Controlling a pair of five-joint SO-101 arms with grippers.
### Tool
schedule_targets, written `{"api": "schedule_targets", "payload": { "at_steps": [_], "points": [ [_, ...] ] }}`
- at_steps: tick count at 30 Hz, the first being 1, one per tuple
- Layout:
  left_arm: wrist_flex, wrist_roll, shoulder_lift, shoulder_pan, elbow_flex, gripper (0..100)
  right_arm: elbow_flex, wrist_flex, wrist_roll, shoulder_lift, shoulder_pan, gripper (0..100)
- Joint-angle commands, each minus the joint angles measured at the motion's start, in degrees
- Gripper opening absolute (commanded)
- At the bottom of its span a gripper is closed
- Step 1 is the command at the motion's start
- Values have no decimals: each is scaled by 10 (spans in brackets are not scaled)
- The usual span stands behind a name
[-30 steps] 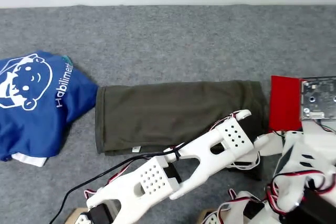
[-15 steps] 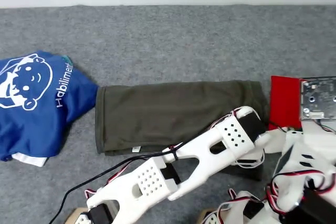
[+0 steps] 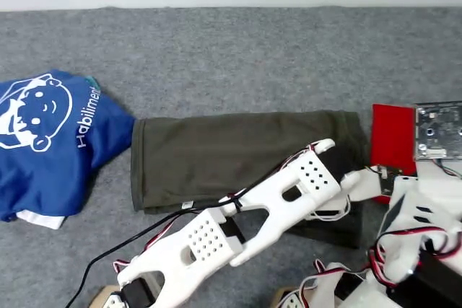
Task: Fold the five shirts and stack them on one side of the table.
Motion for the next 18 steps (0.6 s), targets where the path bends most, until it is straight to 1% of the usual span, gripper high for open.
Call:
{"api": "schedule_targets", "payload": {
  "at_steps": [1,8,15,18],
  "points": [
    [0,-4,-2,-4,-7,159,-2,-12,-2,6,-4,9],
    [-19,-4,12,-4,-7,159,-2,-12,-2,6,-4,9],
    [-19,-4,14,-4,-7,150,-2,-12,-2,6,-4,9],
    [-19,-4,11,-1,-7,75,-2,-12,-2,6,-4,9]
  ]
}}
